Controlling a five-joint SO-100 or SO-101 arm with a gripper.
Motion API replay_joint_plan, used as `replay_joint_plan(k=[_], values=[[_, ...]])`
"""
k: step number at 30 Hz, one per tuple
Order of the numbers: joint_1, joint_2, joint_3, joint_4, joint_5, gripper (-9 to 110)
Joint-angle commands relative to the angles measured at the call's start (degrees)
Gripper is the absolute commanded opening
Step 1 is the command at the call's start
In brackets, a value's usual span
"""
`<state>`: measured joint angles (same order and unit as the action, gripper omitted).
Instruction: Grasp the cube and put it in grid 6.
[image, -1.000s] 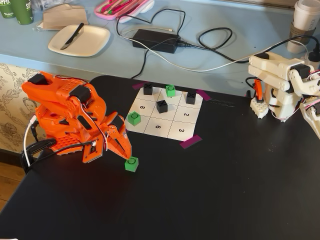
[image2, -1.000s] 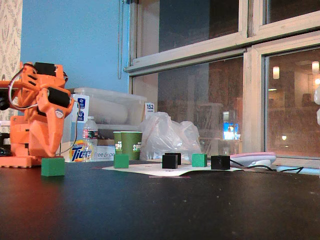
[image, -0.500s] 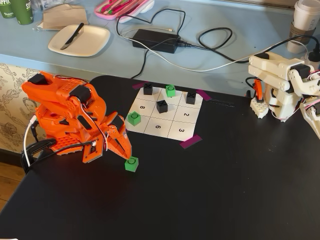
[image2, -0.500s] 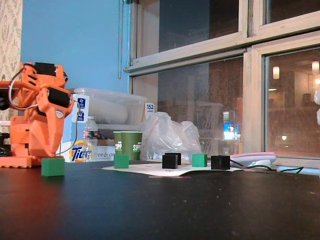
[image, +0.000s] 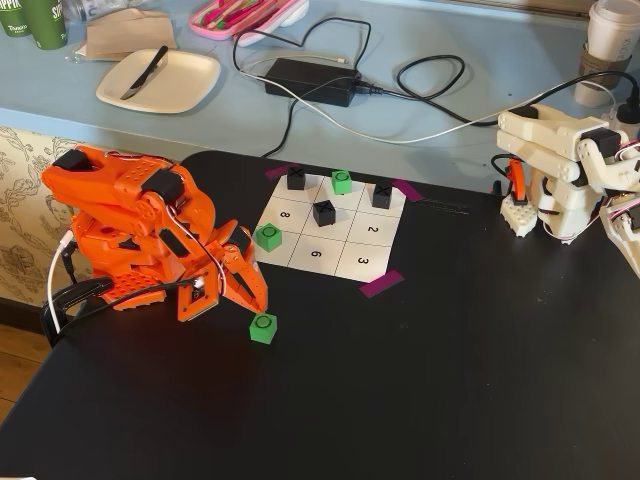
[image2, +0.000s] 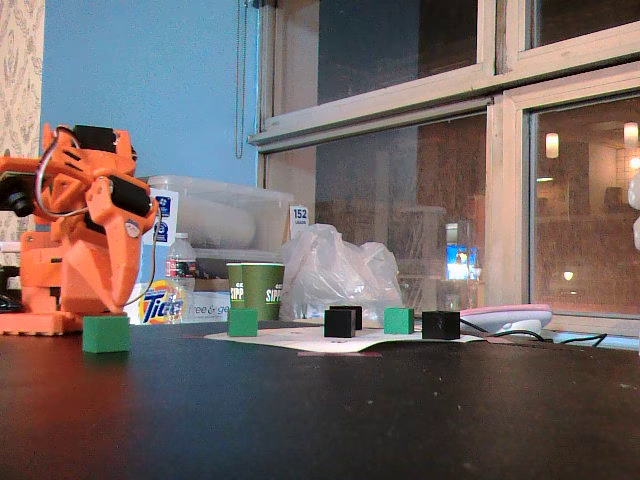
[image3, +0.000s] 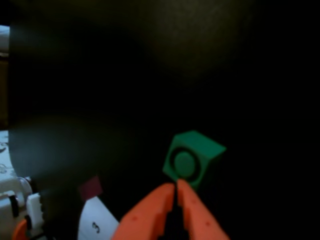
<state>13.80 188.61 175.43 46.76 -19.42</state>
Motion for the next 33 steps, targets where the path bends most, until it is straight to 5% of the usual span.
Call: replay_joint_plan(k=[1, 26, 33], values=[[-2.02, 0.44, 4.04, 1.49, -2.64, 0], [-2.72, 0.44, 2.99, -0.09, 1.14, 0], [-3.69, -18.46, -22.41, 7.82, 3.96, 0]])
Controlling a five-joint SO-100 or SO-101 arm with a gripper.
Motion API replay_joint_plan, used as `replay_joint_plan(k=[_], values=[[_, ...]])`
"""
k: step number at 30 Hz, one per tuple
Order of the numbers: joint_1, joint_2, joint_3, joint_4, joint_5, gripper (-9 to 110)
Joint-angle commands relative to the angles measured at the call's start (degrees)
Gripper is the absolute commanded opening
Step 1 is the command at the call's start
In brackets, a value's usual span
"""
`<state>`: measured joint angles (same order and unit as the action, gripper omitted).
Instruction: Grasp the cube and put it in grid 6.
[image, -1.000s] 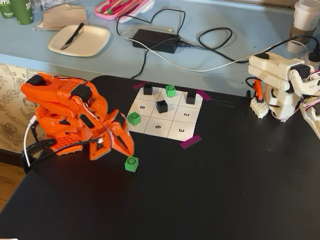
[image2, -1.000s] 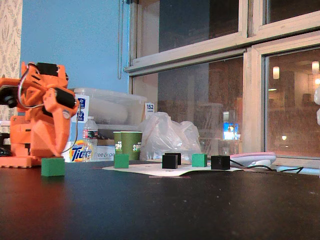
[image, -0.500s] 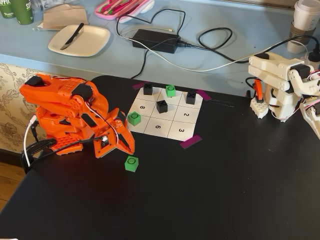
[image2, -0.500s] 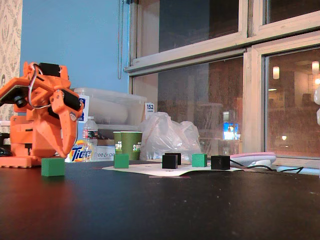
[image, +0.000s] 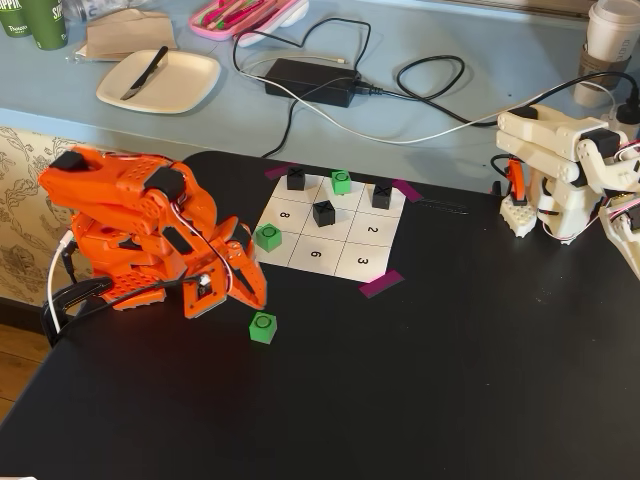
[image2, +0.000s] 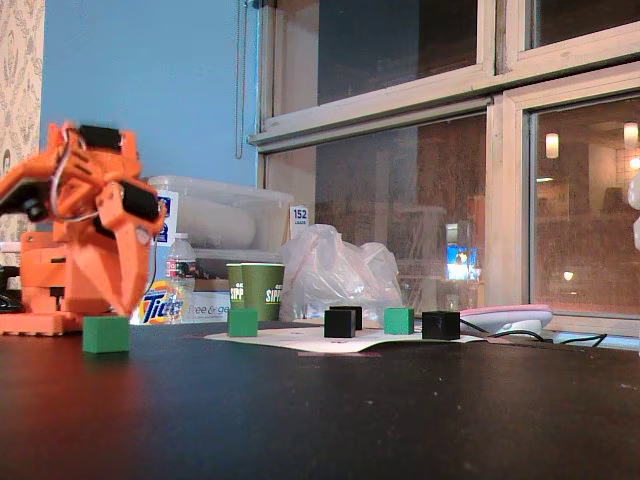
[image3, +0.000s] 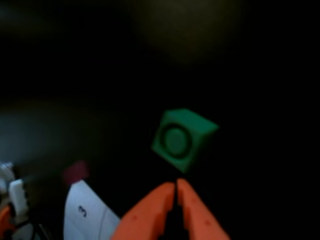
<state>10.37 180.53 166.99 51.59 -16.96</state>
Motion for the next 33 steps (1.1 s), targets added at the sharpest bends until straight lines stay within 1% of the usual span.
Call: replay_joint_plan(k=[1, 7, 11, 14, 18, 22, 25, 29, 33], values=[[-0.09, -15.73, -19.51, 4.83, 2.20, 0], [-0.35, -38.58, -46.58, 16.08, 4.75, 0], [-0.62, -50.54, -62.93, 24.96, 5.71, 0], [-1.58, -57.92, -72.16, 31.99, 5.71, 0], [-4.66, -59.24, -72.42, 38.32, 2.90, 0], [-4.22, -56.78, -67.15, 39.81, -3.96, 0], [0.26, -55.81, -63.81, 39.11, -8.61, 0], [9.14, -55.02, -61.88, 34.80, -15.82, 0], [16.26, -54.84, -61.52, 30.76, -20.83, 0]])
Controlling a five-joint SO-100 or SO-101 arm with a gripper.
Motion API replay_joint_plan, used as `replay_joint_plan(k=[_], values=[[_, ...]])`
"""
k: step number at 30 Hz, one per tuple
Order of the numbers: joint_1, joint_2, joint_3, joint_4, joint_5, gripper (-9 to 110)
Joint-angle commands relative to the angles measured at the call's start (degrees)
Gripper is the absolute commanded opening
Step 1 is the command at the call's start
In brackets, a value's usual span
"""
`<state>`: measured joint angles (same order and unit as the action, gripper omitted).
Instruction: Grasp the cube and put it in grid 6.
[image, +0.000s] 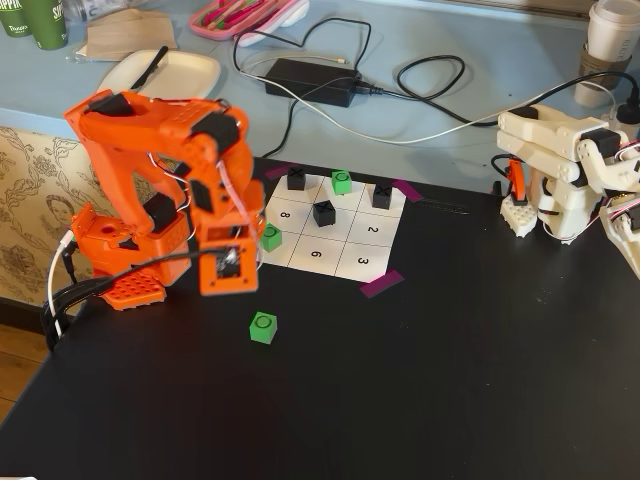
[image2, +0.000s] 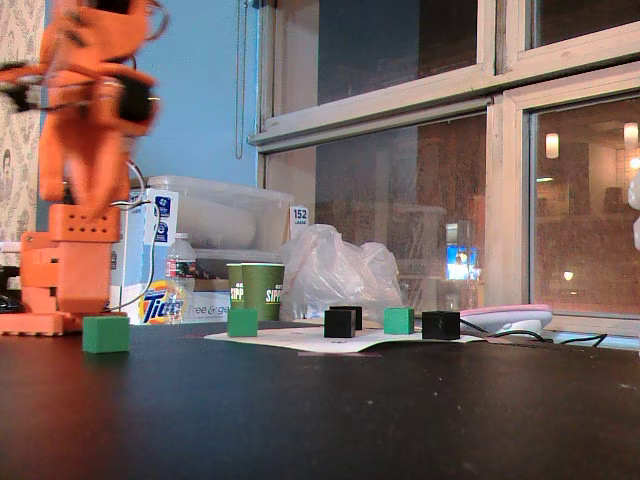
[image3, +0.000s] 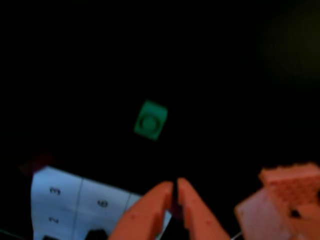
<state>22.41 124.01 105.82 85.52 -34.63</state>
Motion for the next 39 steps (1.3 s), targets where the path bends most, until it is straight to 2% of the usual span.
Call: replay_joint_plan(k=[1, 7, 14, 31, 39], values=[[5.27, 1.67, -0.35, -4.04, -3.78, 0], [5.98, 1.67, 0.00, -5.80, -3.96, 8], [2.72, 1.67, 4.31, -11.43, 3.25, 16], [-3.34, -4.92, 6.94, -16.88, 16.26, 18], [-5.80, -6.06, 6.24, -10.37, 19.95, 18]])
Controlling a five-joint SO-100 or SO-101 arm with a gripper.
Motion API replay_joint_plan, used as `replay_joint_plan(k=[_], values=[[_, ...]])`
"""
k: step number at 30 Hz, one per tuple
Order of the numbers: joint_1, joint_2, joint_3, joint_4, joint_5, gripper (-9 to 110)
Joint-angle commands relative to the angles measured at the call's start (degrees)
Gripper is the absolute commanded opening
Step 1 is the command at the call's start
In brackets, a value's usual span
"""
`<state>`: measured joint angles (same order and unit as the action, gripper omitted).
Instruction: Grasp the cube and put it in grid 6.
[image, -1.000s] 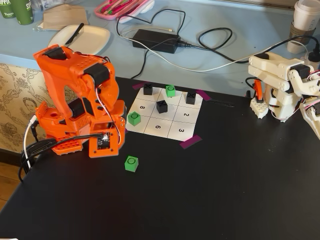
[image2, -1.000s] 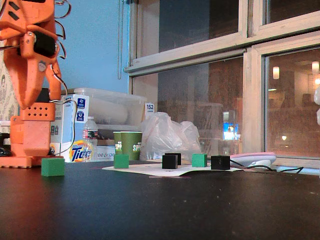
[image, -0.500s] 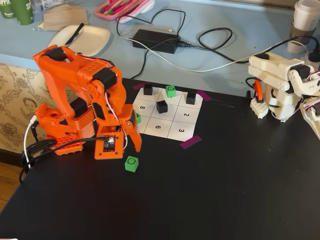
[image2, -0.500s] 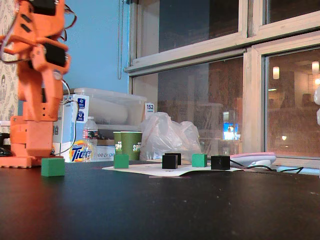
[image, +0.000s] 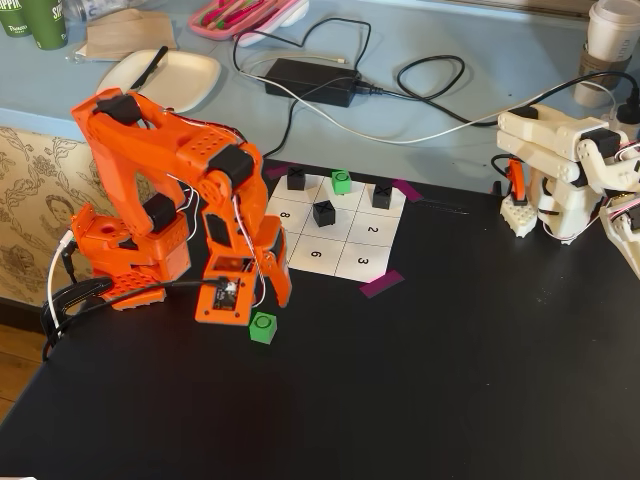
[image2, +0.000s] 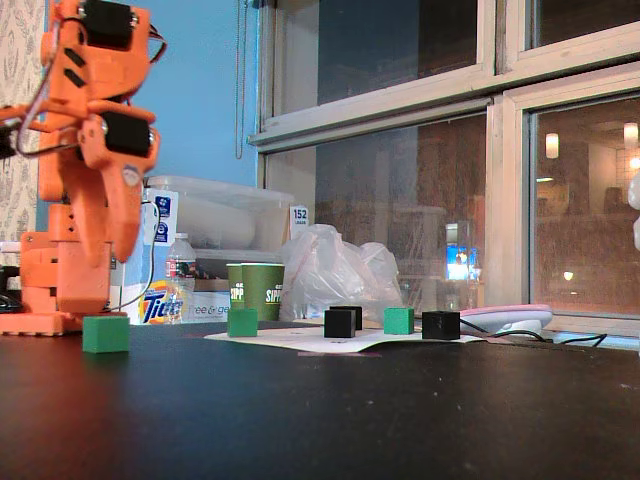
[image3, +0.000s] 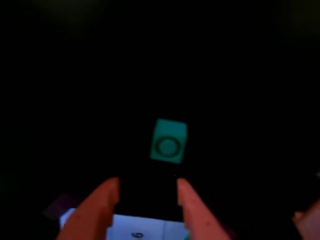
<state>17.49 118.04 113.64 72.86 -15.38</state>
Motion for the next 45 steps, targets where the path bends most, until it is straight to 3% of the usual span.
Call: replay_joint_plan(k=[1, 19, 45], values=[[-1.23, -0.35, -1.58, 2.90, 0.70, 18], [0.00, -3.08, -2.55, 3.08, -1.14, 24], [2.02, -6.94, 8.26, -11.87, -5.19, 24]])
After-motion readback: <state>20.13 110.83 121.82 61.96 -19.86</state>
